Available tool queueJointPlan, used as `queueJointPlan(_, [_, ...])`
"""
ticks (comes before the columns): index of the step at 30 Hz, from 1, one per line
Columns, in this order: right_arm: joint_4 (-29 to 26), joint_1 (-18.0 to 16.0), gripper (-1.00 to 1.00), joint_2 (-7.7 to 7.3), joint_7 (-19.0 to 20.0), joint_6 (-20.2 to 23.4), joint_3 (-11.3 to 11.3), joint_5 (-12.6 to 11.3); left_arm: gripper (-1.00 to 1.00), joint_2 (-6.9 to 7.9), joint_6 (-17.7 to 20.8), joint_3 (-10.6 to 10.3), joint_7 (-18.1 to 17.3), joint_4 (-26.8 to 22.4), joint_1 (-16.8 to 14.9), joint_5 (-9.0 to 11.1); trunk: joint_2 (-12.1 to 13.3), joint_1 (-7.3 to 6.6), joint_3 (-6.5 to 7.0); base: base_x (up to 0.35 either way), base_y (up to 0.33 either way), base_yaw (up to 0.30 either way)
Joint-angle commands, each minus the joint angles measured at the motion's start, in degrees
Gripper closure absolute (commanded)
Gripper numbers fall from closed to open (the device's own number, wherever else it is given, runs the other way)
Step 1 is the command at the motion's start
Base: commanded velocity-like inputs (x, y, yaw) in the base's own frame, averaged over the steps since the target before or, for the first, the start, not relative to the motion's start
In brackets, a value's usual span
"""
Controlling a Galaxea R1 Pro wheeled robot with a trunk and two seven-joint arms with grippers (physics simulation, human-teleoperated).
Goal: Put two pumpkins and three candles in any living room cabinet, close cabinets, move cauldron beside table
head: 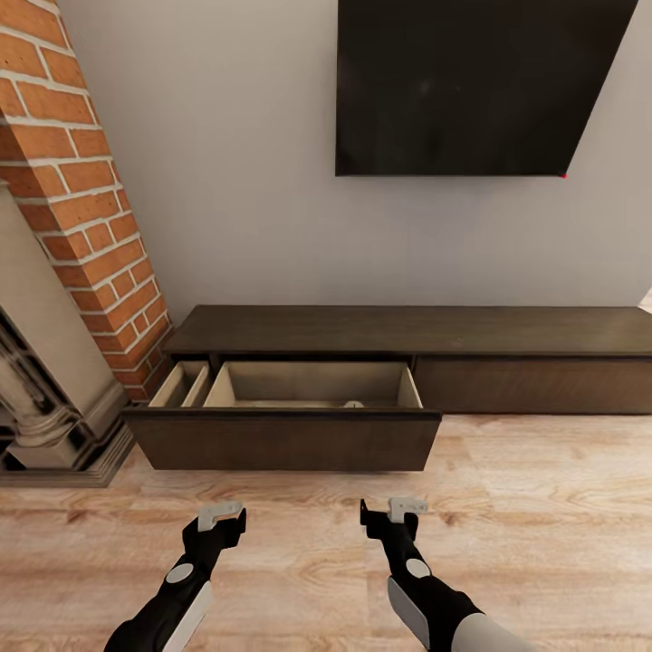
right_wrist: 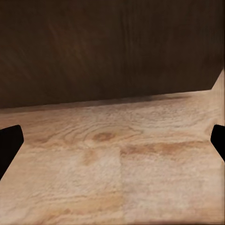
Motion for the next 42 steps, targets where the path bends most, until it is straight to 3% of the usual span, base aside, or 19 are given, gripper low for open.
queueJointPlan(1, [0.0,0.0,-1.0,0.03,0.0,0.07,-0.17,0.0,-1.0,0.0,-0.01,0.03,0.01,-0.04,-0.03,0.0,0.0,0.0,0.0,0.0,0.0,0.0])
queueJointPlan(7, [0.01,0.0,-1.0,0.32,-0.1,0.01,-0.44,0.0,-1.0,-0.03,0.32,0.02,0.06,-0.02,-0.02,-0.01,0.0,0.0,0.0,0.095,0.0,0.0])
queueJointPlan(26, [0.08,0.01,-1.0,0.0,-0.17,-0.06,-0.56,-0.04,-1.0,-0.01,0.25,0.07,-0.01,0.08,-0.08,0.04,0.0,0.0,0.0,0.316,0.0,0.0])
queueJointPlan(33, [0.1,0.0,-1.0,-0.06,0.06,0.39,-0.56,-0.08,-1.0,-0.07,0.0,0.14,0.06,0.08,-0.08,0.05,0.0,0.0,0.0,0.093,0.0,0.0])
queueJointPlan(42, [0.11,0.0,-1.0,-0.1,0.09,0.44,-0.56,0.02,-1.0,-0.03,0.14,0.16,0.02,0.08,-0.08,0.06,-3.61,1.98,-1.62,0.005,0.0,0.0])
